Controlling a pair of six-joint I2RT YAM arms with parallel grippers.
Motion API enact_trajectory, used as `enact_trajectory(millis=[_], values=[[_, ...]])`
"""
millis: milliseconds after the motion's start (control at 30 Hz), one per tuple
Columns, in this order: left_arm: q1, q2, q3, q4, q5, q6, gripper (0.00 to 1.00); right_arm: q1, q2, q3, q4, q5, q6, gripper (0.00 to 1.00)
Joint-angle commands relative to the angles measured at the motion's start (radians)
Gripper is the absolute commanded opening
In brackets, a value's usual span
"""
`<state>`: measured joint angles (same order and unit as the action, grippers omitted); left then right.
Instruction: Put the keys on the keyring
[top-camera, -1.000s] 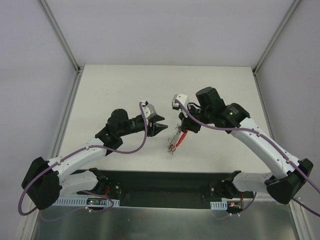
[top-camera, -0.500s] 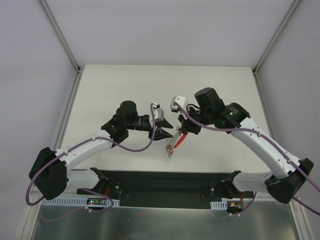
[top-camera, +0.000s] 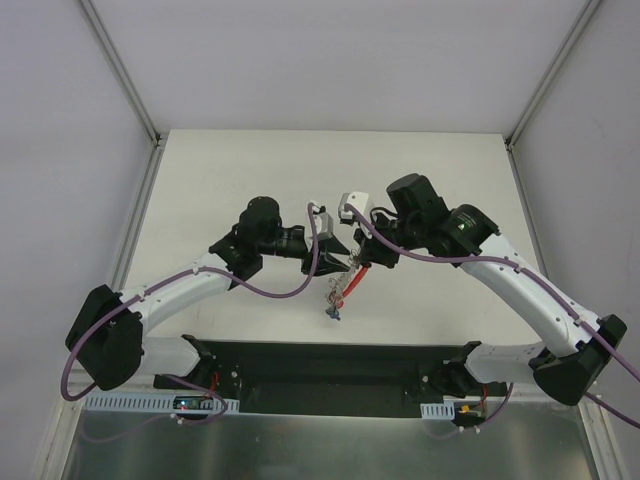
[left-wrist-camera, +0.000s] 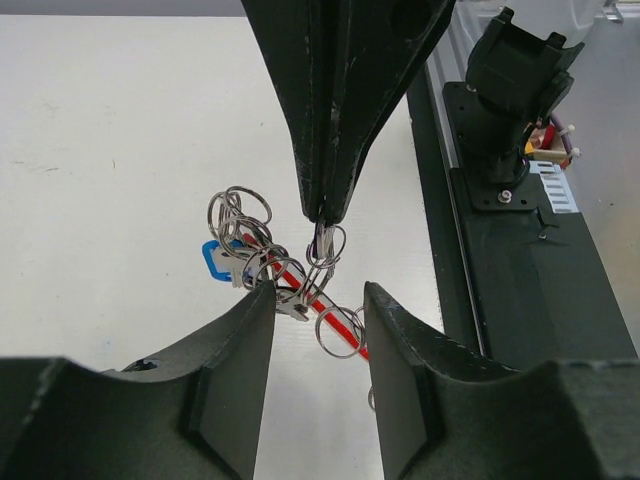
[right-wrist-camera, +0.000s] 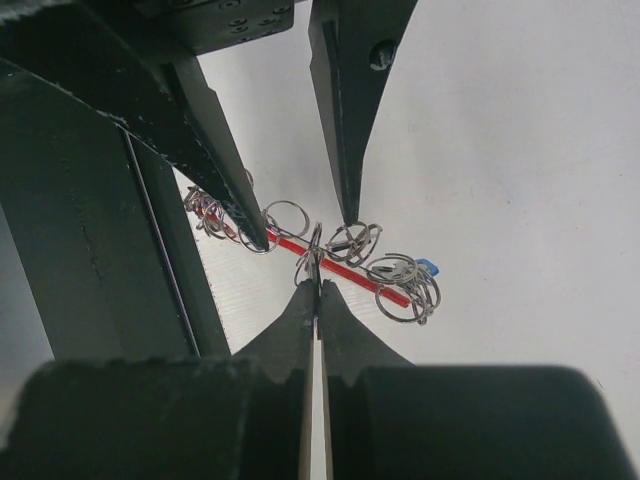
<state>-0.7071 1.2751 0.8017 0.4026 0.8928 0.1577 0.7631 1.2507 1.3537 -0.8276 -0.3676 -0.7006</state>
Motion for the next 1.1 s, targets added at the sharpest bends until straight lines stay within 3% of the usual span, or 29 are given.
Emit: enact_trajectory(millis=[0, 133, 467, 667, 1067], values=[[0.0, 0.01, 0.039, 0.024, 0.061, 0.02, 0.38, 0.005, -0.004, 0.055, 0.01, -0.027, -0.016, 0.01], [0.001, 0.015, 0.044, 0.025, 0.063, 0.02, 0.29, 0.007, 0.003, 0.064, 0.013, -0.033, -0.014, 0.01], [-0.002, 0.026, 0.044, 0.027, 0.06, 0.011, 0.21, 0.008, 0.007, 0.073, 0.01, -0.034, -0.016, 0.01], [0.0, 0.027, 0.045, 0.019, 0.051, 0.013, 0.0, 0.01, 0.007, 0.079, 0.004, -0.028, -0.017, 0.01], [0.02, -0.031, 0.036, -0.024, -0.014, -0.001, 0.0, -0.019, -0.019, 0.03, -0.019, 0.033, -0.027, 0.01]])
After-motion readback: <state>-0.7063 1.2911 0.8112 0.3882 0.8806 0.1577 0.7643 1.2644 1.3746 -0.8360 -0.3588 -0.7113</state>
